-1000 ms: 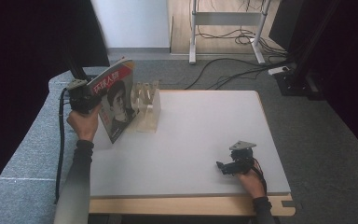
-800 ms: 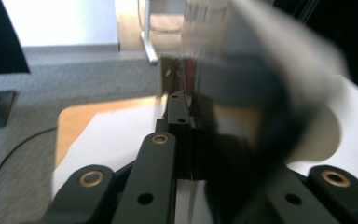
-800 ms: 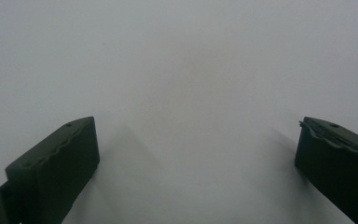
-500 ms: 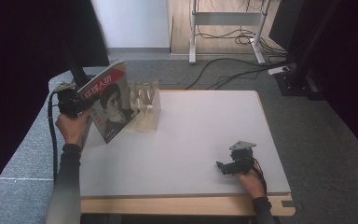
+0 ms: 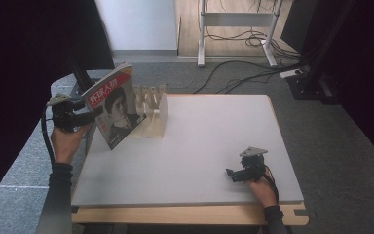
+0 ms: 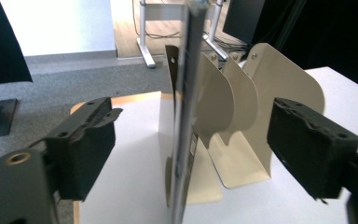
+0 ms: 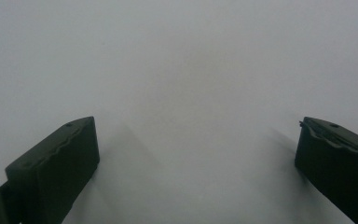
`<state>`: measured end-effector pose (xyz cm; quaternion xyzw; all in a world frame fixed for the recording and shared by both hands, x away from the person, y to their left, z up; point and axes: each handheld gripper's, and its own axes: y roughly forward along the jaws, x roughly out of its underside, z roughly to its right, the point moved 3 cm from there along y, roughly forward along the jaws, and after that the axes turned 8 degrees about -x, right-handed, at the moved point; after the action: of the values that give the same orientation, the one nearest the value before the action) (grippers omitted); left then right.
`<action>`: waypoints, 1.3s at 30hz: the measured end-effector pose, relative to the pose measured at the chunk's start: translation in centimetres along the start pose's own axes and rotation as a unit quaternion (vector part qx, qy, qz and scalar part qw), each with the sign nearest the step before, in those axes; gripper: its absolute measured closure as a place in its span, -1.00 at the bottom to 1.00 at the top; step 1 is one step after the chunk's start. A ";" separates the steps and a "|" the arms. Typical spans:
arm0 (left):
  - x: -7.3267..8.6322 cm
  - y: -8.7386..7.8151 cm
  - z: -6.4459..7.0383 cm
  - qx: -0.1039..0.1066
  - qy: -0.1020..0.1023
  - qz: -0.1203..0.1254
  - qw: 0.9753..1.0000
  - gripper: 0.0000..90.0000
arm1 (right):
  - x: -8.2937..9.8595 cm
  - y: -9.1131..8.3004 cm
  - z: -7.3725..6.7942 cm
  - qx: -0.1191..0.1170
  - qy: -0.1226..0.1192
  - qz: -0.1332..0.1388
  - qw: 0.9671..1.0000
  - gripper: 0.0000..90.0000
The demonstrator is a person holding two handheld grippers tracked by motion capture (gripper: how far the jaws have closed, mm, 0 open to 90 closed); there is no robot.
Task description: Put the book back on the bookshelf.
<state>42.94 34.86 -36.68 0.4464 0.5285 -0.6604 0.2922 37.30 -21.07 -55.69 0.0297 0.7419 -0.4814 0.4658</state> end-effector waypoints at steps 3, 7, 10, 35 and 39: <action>0.4 -0.9 0.3 0.014 0.002 -0.001 1.000 -0.77 | 0.0 0.0 0.0 -0.001 -0.001 -0.001 1.000 -1.00; 0.7 -2.2 0.7 0.013 0.006 0.000 1.000 -0.85 | 0.0 0.0 0.0 0.000 -0.001 -0.001 1.000 -1.00; 0.9 -3.2 1.3 0.014 0.013 0.002 1.000 -0.92 | 0.0 0.0 0.0 0.000 -0.001 -0.001 1.000 -1.00; 5.2 -1.6 11.1 0.123 0.092 -0.026 0.988 -1.00 | 0.0 0.0 0.0 0.000 0.001 -0.002 1.000 -1.00; 6.3 -0.1 12.5 0.139 0.096 -0.036 0.985 -1.00 | 0.0 0.0 0.0 0.000 0.001 -0.002 1.000 -1.00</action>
<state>36.64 23.48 -41.73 0.5247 0.4726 -0.6916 0.1517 37.29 -21.05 -55.66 0.0289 0.7425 -0.4819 0.4644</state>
